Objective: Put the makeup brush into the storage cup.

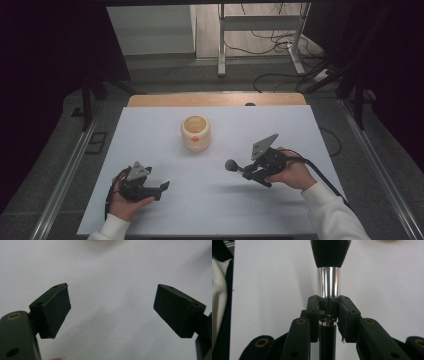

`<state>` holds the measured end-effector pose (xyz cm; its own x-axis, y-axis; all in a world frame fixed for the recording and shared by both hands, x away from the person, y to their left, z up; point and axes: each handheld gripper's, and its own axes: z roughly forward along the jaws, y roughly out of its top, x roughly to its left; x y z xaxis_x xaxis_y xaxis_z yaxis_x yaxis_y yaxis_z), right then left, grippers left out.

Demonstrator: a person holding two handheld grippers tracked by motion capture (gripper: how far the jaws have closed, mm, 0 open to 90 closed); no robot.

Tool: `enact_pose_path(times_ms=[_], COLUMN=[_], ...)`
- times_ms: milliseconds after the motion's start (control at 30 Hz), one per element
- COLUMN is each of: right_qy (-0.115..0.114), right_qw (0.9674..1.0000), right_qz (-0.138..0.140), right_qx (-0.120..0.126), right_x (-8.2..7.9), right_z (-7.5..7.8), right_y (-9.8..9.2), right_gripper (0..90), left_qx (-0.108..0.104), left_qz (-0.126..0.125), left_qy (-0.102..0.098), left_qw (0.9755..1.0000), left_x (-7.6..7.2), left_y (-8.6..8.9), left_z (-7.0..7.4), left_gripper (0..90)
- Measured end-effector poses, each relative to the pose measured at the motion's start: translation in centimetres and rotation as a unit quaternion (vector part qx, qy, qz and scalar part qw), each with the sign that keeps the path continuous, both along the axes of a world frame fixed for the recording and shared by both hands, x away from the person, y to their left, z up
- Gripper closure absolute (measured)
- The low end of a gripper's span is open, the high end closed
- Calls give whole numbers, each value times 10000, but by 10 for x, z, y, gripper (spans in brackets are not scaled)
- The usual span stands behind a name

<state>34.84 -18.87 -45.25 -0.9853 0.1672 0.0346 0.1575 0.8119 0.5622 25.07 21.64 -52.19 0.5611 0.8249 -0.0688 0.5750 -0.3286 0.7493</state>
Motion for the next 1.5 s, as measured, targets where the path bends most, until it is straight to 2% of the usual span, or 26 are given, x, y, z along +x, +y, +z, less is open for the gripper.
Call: enact_pose_path(times_ms=[233, 333, 400, 467, 533, 600, 667, 800, 867, 900, 967, 1500], right_qy=[-14, 75, 67, 66, 85, 54, 75, 12, -102, -102, -235, -343], right_qw=[9995, 9984, 9982, 9971, 9966, 9965, 9951, 9948, 9922, 9922, 9900, 9819], right_qz=[-178, -302, -322, -373, -405, -427, -454, -508, -663, -663, -791, -1039], right_qx=[242, 477, 508, 653, 712, 722, 874, 887, 1055, 1055, 1145, 1549], right_x=[-4, -5, -5, -5, -5, -6, -7, -9, -11, -11, -13, -14], right_z=[-3, -3, -4, -4, -4, -2, 1, 1, 2, 2, 4, 8], right_y=[1, 0, 0, 0, 0, 0, -1, -2, -5, -5, -7, -12], right_gripper=[724, 723, 724, 723, 723, 723, 723, 723, 723, 723, 723, 722], left_qx=[14, -1, -25, -39, -182, -470, -420, -458, -394, -394, -409, -493], left_qz=[-7, 10, 15, 32, 13, 19, 4, -23, -60, -60, -54, -8], left_qy=[5, -12, -23, -16, 50, 113, 78, 121, 85, 85, 109, 33], left_qw=[10000, 10000, 10000, 10000, 9998, 9988, 9991, 9989, 9992, 9992, 9991, 9988], left_x=[1, 0, 0, 0, 1, 3, 4, 4, 3, 3, 3, 0], left_y=[-1, -1, 0, 0, 1, 2, 1, 0, -1, -1, -1, 2], left_z=[0, 1, 2, 2, 2, 3, 3, 3, 3, 3, 3, 5], left_gripper=[145, 145, 145, 146, 146, 146, 147, 147, 147, 147, 147, 149])
